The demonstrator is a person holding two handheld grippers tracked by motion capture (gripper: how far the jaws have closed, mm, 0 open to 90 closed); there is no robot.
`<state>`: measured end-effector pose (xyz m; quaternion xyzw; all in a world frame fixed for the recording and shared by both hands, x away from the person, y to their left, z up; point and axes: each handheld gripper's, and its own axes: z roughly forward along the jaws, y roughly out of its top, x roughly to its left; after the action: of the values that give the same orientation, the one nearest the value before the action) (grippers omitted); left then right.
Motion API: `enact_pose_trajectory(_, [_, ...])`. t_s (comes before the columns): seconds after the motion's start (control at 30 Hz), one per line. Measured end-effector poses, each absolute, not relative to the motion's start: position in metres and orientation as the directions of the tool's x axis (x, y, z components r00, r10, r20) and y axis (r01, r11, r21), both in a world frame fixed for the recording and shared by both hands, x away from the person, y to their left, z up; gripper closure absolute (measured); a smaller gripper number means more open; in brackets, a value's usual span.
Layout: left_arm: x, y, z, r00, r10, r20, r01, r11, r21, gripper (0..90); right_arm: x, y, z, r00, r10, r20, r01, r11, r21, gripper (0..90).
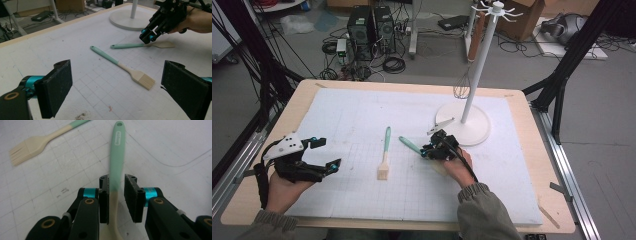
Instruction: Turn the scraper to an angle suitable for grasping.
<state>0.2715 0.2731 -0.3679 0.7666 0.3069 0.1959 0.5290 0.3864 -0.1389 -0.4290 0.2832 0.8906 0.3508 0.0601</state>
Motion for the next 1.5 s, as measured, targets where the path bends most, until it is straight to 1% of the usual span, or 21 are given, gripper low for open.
enact_pose_trajectory(0.3, [0.272,0.273,-0.368,0.734,0.678,-0.025,0.264,-0.251,0.931,10.5,0.384,-0.133,-0.431,-0.835,0.544,0.086,0.465,0.613,0.638,77.0])
enact_pose_trajectory(0.4, [0.271,0.273,-0.368,0.735,0.678,-0.024,0.263,-0.252,0.931,10.5,0.385,-0.13,-0.433,-0.84,0.539,0.062,0.449,0.627,0.637,77.2])
enact_pose_trajectory(0.43, [0.271,0.273,-0.368,0.735,0.678,-0.024,0.263,-0.252,0.931,10.4,0.384,-0.129,-0.433,-0.832,0.55,0.065,0.464,0.628,0.625,77.4])
enact_pose_trajectory(0.5, [0.272,0.273,-0.368,0.736,0.677,-0.026,0.263,-0.25,0.932,10.5,0.384,-0.128,-0.433,-0.834,0.549,0.055,0.456,0.629,0.629,77.7])
enact_pose_trajectory(0.6, [0.272,0.272,-0.368,0.738,0.674,-0.026,0.263,-0.252,0.931,10.5,0.381,-0.127,-0.434,-0.82,0.57,0.054,0.471,0.618,0.63,78.0])
enact_pose_trajectory(0.63, [0.272,0.272,-0.368,0.737,0.675,-0.025,0.262,-0.252,0.931,10.5,0.382,-0.128,-0.435,-0.825,0.563,0.043,0.456,0.62,0.639,78.2])
enact_pose_trajectory(0.73, [0.272,0.272,-0.368,0.737,0.675,-0.028,0.263,-0.249,0.932,10.4,0.379,-0.127,-0.435,-0.811,0.583,0.045,0.474,0.61,0.635,78.8])
enact_pose_trajectory(0.8, [0.272,0.273,-0.368,0.737,0.676,-0.026,0.263,-0.251,0.932,10.5,0.38,-0.126,-0.435,-0.822,0.569,0.026,0.452,0.624,0.637,79.2])
enact_pose_trajectory(0.97, [0.272,0.272,-0.369,0.738,0.674,-0.027,0.265,-0.252,0.931,10.5,0.379,-0.126,-0.435,-0.814,0.579,0.039,0.469,0.617,0.632,80.1])
enact_pose_trajectory(1.5, [0.273,0.272,-0.369,0.738,0.674,-0.024,0.26,-0.252,0.932,10.5,0.38,-0.126,-0.435,-0.815,0.578,0.037,0.464,0.615,0.638,80.2])
